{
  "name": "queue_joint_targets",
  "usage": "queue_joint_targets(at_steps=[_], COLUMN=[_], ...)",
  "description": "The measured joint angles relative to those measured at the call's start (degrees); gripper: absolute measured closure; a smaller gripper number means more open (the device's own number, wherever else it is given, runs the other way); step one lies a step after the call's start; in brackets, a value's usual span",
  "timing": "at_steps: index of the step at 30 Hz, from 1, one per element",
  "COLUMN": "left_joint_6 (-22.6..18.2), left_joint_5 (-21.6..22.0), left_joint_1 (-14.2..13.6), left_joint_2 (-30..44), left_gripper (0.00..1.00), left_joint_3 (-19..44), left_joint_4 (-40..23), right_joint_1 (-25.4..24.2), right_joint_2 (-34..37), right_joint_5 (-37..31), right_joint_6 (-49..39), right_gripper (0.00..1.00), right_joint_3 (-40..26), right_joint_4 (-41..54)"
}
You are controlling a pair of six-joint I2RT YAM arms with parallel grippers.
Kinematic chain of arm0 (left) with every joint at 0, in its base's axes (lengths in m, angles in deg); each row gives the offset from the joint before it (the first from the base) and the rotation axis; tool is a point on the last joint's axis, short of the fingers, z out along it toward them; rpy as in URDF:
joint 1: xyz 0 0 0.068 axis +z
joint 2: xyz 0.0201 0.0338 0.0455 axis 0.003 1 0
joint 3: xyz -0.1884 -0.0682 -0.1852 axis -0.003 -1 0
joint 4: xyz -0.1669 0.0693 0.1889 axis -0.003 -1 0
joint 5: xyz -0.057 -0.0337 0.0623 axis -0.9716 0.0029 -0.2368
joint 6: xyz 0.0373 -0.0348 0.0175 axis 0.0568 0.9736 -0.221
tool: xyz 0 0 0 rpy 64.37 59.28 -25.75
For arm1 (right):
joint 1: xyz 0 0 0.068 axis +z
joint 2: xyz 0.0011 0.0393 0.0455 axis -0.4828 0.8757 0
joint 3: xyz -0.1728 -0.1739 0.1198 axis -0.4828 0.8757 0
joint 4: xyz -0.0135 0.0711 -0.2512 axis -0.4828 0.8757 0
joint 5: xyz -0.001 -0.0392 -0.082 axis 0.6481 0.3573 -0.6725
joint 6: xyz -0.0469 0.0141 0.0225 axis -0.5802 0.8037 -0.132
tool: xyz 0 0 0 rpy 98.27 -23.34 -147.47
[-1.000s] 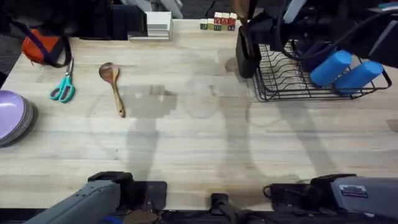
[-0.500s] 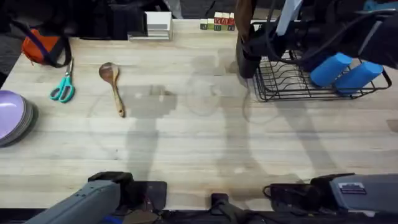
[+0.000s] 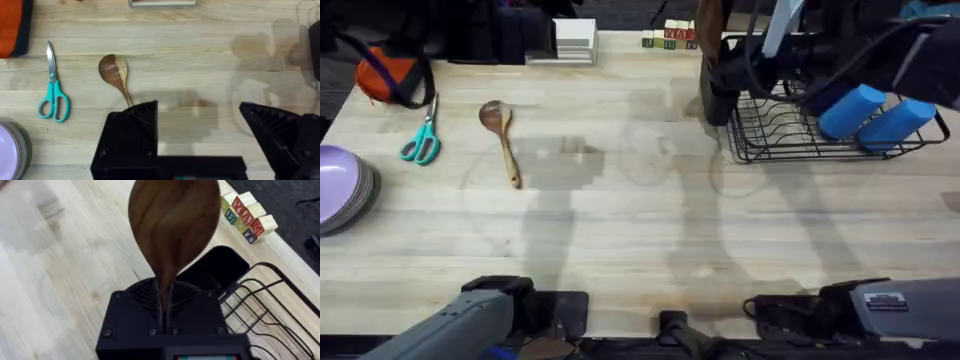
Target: Pick up the spoon on the table one by one and put them onto the rack
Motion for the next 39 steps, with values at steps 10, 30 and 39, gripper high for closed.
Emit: queue_joint_targets(at_steps=[10,30,39], left_joint_6=[-0.01,-0.02,0.0], left_joint_5=[0.0,0.02,0.24], left_joint_1=[0.0,0.0,0.0], left_joint_2=[0.0,0.0,0.0], left_gripper=[0.007,0.008,0.008], left_joint_3=[0.0,0.0,0.0], left_joint_4=[0.02,0.02,0.02], right_joint_1=[0.0,0.0,0.0], right_joint_2=[-0.58,-12.11,-21.46], right_joint_5=[0.0,-0.01,-4.51], right_joint_6=[0.0,-0.13,4.9], right_gripper=[0.242,0.01,0.01], right_joint_3=[0.0,0.0,0.0], right_joint_4=[-0.61,5.82,17.8])
